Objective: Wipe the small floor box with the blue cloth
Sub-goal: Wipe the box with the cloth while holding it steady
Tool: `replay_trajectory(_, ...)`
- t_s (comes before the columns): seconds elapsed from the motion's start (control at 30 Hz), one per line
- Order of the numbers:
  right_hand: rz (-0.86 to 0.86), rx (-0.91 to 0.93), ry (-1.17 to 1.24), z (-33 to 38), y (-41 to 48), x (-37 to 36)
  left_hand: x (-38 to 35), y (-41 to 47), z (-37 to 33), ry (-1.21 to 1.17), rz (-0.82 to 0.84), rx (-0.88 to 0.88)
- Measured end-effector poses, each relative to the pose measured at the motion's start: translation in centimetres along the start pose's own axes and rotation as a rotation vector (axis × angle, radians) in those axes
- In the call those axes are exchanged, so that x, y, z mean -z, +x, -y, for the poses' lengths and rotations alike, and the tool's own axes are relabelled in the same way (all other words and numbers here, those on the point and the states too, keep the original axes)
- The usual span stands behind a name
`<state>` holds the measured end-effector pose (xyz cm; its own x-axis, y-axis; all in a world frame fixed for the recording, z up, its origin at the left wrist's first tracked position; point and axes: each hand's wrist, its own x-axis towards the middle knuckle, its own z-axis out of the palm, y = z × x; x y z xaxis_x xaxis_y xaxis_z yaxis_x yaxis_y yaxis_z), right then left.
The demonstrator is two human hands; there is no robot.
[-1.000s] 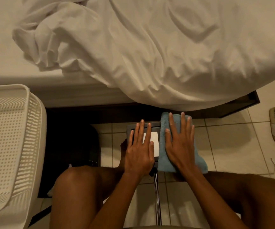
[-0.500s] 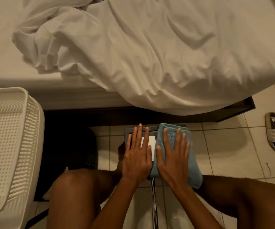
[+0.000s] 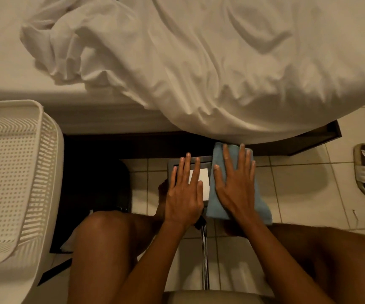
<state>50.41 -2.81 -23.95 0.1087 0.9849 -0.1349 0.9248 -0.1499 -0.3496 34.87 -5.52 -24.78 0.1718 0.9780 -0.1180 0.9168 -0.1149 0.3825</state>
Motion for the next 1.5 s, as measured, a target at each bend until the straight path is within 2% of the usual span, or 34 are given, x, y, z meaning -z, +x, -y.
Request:
replay_trajectory(0.1,0.032,0.090,0.046,0.4,-2.9,-0.3,0.1,-0.1,0.0,0.000,0.000,0.006)
replay_trajectory(0.2,0.062,0.174,0.029,0.2,-0.8,-0.2,0.2,0.1,0.0,-0.008,-0.002,0.003)
replay_trajectory(0.27,0.049,0.098,0.031,0.0,1.2,0.5,0.1,0.0,-0.1,0.000,-0.007,0.000)
replay_trajectory(0.37,-0.010,-0.008,0.029,0.1,-1.6,-0.1,0.1,-0.5,-0.1,0.013,0.001,-0.004)
replay_trajectory(0.47,0.029,0.050,-0.005,1.0,-4.8,-0.7,0.2,-0.2,0.1,0.002,0.006,-0.005)
replay_trajectory(0.53,0.043,0.120,-0.018,0.3,-2.5,-0.3,0.2,-0.1,0.1,-0.003,0.001,-0.003)
replay_trajectory(0.67,-0.019,-0.065,0.028,-0.4,-0.8,-0.1,0.1,-0.3,-0.1,0.012,0.005,-0.013)
replay_trajectory(0.8,0.017,0.060,0.093,0.1,-4.5,-0.3,0.0,-0.1,0.1,-0.017,-0.002,-0.006)
replay_trajectory(0.9,-0.039,-0.047,0.171,-0.3,-1.6,0.3,0.0,0.0,0.3,-0.038,-0.004,-0.031)
replay_trajectory(1.0,-0.051,-0.073,0.051,0.0,-1.0,-0.7,0.0,0.0,1.3,-0.111,-0.026,-0.024)
replay_trajectory(1.13,-0.003,0.031,-0.029,0.3,-1.3,-0.7,-0.1,0.1,1.8,-0.091,-0.059,0.007)
replay_trajectory(1.27,0.111,0.365,-0.084,0.4,-1.3,0.3,0.0,0.0,1.6,-0.088,-0.058,0.008)
replay_trajectory(1.33,0.126,0.438,-0.080,0.0,-0.8,0.4,0.1,-0.1,1.6,-0.098,-0.053,0.009)
replay_trajectory(1.37,0.100,0.381,-0.052,-0.1,-0.4,0.3,0.1,0.1,1.6,-0.108,-0.054,0.009)
replay_trajectory(1.43,0.030,0.155,0.023,0.1,0.2,0.2,0.0,0.2,1.6,-0.106,-0.058,0.007)
replay_trajectory(1.47,0.018,0.093,0.032,0.2,0.2,0.1,0.0,0.2,1.6,-0.100,-0.059,0.007)
replay_trajectory(1.5,0.032,0.114,0.012,0.3,0.0,0.1,0.0,0.2,1.6,-0.099,-0.062,0.006)
